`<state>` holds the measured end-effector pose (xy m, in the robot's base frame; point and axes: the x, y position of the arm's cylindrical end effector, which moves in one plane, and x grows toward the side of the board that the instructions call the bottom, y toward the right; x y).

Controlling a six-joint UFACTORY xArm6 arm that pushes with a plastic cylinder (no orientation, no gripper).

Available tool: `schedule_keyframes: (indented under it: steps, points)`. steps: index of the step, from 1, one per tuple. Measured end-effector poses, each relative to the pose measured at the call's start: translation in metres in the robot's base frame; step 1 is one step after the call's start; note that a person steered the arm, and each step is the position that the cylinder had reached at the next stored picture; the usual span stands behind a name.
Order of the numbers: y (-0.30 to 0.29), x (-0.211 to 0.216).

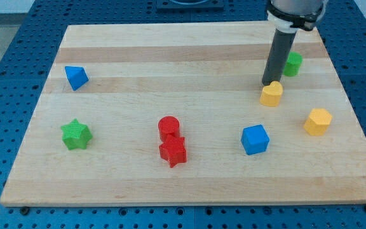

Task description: Move the yellow heart to the top left of the yellow hexagon

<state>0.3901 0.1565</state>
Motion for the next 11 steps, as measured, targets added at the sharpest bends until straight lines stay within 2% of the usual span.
schedule_keyframes:
  steps: [3,5,6,7,9,11]
  points:
    - [-0.003,0.002]
    - [0.077,0.03]
    - [0.082,0.03]
    - [0.049,0.015]
    - [-0.008,0.012]
    - [-0.018,0.025]
